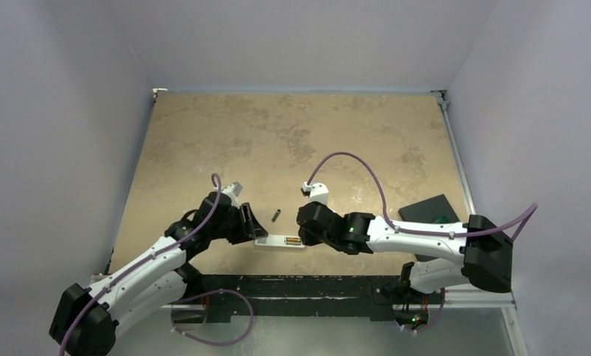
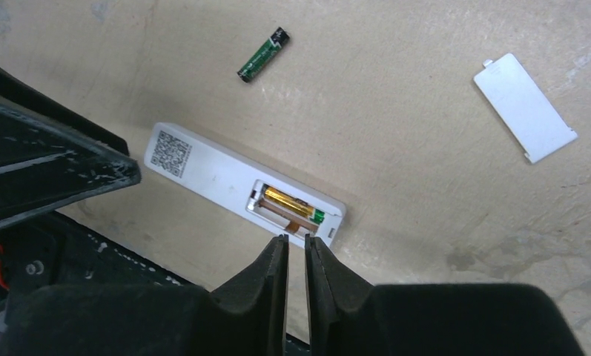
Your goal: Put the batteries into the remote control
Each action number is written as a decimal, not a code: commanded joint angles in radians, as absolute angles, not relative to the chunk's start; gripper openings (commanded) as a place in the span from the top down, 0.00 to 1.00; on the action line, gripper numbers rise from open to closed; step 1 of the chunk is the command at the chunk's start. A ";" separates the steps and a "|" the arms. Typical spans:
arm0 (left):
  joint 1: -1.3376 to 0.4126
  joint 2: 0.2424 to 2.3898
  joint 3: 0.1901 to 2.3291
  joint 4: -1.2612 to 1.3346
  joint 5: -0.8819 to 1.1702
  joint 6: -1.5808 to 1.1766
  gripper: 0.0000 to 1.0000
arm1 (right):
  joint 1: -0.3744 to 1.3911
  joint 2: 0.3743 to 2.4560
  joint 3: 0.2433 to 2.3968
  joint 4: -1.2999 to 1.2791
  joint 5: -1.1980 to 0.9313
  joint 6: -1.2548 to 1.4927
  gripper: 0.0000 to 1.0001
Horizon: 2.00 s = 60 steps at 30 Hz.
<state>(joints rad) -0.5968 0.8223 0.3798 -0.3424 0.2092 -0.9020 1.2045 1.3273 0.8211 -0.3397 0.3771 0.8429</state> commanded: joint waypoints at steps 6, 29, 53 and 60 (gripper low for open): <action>-0.601 0.751 0.357 -0.324 0.349 -0.986 0.53 | 1.175 1.304 0.803 -0.334 0.425 0.750 0.78; -0.611 0.810 0.159 -0.075 0.396 -1.111 0.46 | 1.086 1.522 0.970 -0.269 0.334 0.580 0.73; -0.611 0.742 0.175 -0.200 0.328 -1.038 0.45 | 1.071 1.835 1.227 -0.274 0.309 0.668 0.46; -0.610 0.732 0.174 -0.211 0.329 -1.031 0.45 | 1.062 1.866 1.254 -0.275 0.326 0.709 0.47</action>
<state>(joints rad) -0.6048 0.7403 0.1642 -0.2070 0.3363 -1.0546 1.0710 1.8740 1.2037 -0.2878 0.2974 0.6624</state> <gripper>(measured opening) 0.548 0.539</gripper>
